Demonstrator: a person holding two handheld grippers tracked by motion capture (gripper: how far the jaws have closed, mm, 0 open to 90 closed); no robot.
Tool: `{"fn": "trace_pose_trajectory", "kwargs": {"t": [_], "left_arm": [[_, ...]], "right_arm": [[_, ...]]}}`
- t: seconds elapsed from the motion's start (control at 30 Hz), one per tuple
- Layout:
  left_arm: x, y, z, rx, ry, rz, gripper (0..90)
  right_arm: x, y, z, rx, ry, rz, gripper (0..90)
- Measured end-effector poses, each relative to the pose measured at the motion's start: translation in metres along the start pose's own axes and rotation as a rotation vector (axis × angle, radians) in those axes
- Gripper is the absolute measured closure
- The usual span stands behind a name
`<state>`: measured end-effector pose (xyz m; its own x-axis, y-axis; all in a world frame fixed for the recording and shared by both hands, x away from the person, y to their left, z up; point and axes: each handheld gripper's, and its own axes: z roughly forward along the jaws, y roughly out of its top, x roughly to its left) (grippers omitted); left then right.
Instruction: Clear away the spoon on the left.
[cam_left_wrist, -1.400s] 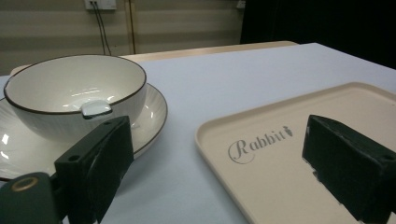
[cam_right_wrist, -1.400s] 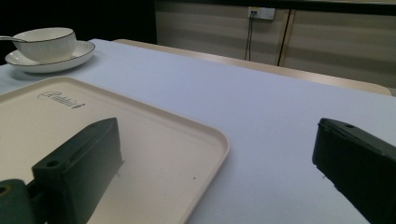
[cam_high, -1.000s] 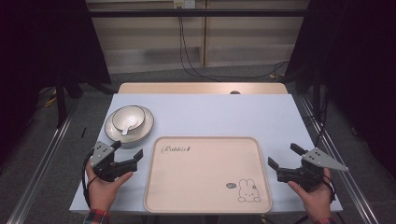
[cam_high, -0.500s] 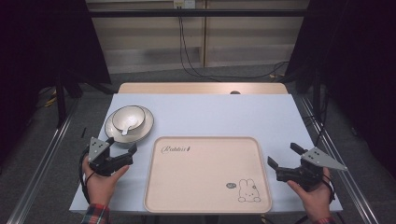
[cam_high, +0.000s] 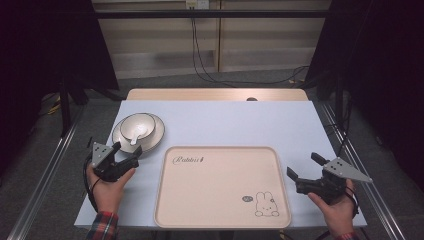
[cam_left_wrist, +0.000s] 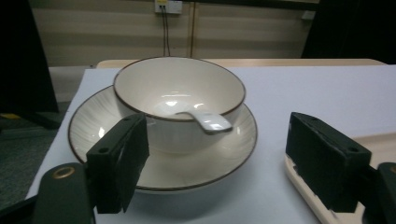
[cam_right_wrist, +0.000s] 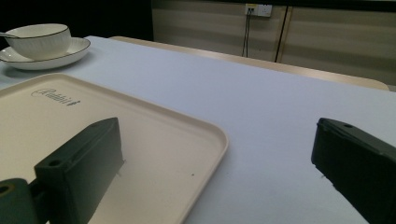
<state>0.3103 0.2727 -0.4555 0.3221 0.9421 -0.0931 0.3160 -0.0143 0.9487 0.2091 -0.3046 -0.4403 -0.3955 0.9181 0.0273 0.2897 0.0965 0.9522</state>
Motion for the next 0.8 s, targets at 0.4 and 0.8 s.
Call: {"fn": "trace_pose_trajectory", "kwargs": {"t": [0.4, 0.8], "left_arm": [[0.002, -0.001, 0.011, 0.021, 0.034, 0.03, 39.9], [-0.001, -0.001, 0.018, 0.005, 0.018, 0.034, 54.4]], "right_arm": [[0.0, 0.0, 0.0, -0.001, 0.003, 0.006, 1.9], [0.0, 0.0, 0.001, 0.0, 0.001, 0.005, 2.0]]}}
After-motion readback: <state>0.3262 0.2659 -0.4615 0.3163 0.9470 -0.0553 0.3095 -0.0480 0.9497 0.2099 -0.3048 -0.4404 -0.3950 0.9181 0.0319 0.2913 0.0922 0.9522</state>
